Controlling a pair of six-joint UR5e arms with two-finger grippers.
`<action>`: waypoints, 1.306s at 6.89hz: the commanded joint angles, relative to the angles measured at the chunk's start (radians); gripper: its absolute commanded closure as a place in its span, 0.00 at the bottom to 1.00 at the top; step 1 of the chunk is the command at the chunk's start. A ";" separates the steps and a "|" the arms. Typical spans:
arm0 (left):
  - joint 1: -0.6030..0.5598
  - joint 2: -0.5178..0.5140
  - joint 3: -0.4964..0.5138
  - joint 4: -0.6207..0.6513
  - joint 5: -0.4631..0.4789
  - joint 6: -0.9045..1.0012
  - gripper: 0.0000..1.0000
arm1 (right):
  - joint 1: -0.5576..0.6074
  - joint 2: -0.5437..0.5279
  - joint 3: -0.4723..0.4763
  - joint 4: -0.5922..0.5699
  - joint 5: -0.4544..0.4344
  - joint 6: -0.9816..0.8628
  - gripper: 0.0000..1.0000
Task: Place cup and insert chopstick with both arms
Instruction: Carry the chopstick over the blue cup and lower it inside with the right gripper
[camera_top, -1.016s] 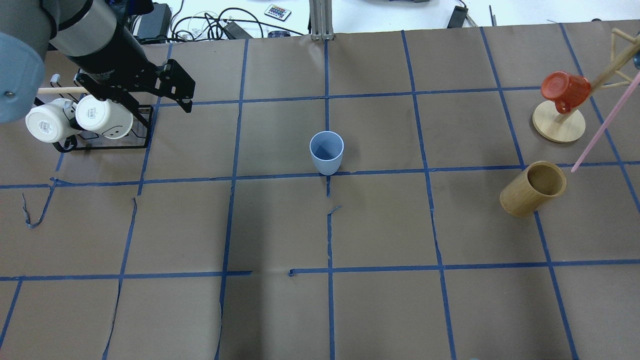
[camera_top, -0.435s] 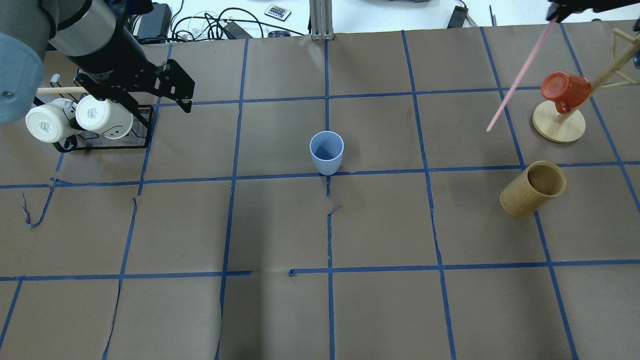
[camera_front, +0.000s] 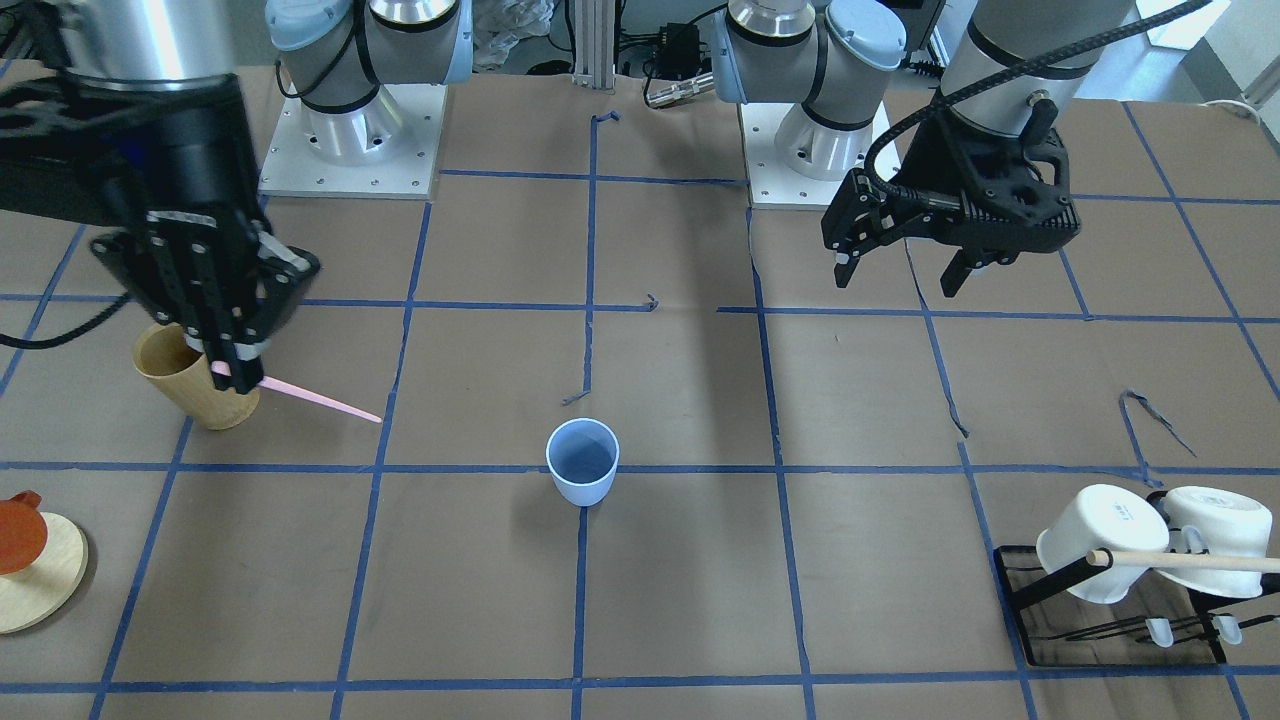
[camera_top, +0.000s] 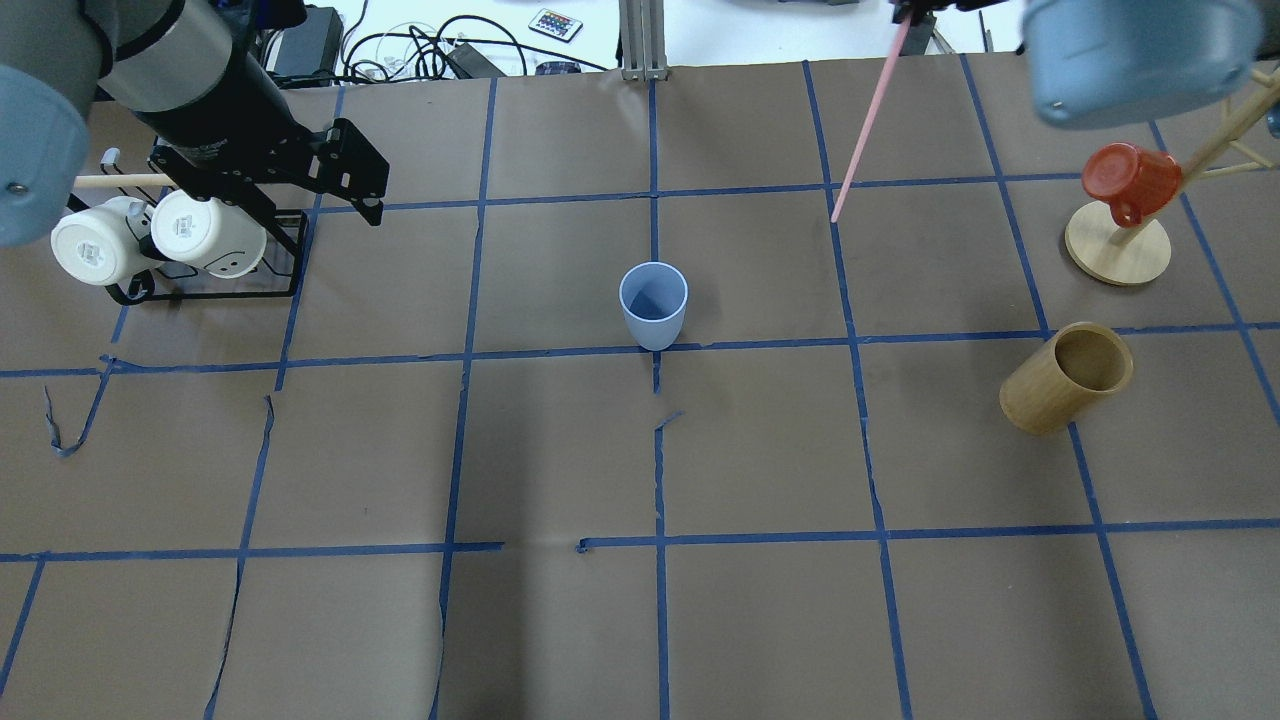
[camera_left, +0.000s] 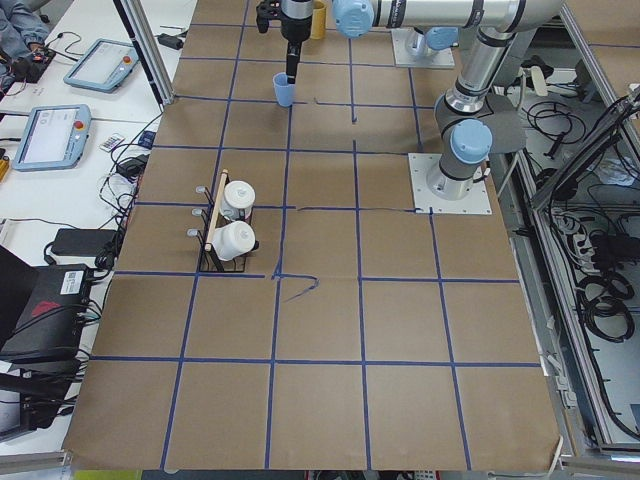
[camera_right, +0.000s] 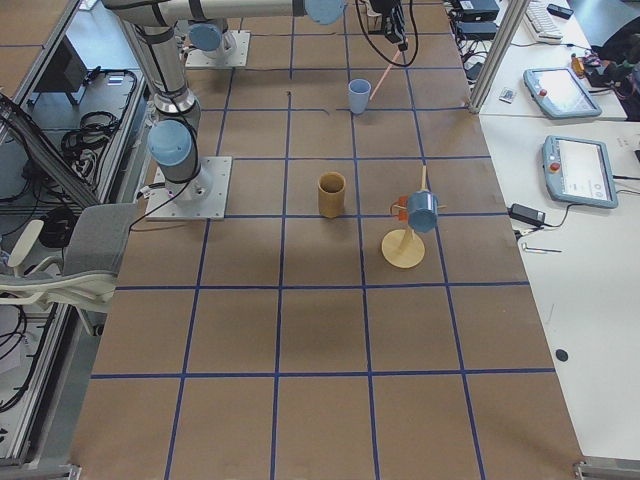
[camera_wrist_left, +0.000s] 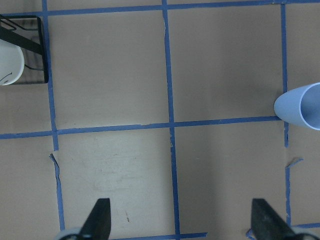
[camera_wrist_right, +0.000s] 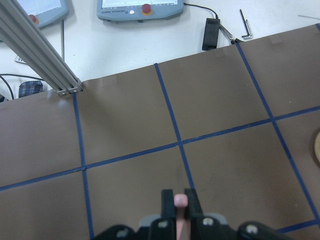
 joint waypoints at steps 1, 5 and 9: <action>0.001 0.000 -0.001 0.000 -0.001 0.001 0.00 | 0.192 0.078 0.000 -0.060 -0.117 0.121 1.00; 0.004 0.000 -0.002 0.000 -0.007 0.001 0.00 | 0.276 0.156 0.020 -0.189 -0.168 0.278 1.00; 0.007 0.000 -0.001 0.000 -0.007 0.002 0.00 | 0.285 0.150 0.076 -0.182 -0.200 0.311 1.00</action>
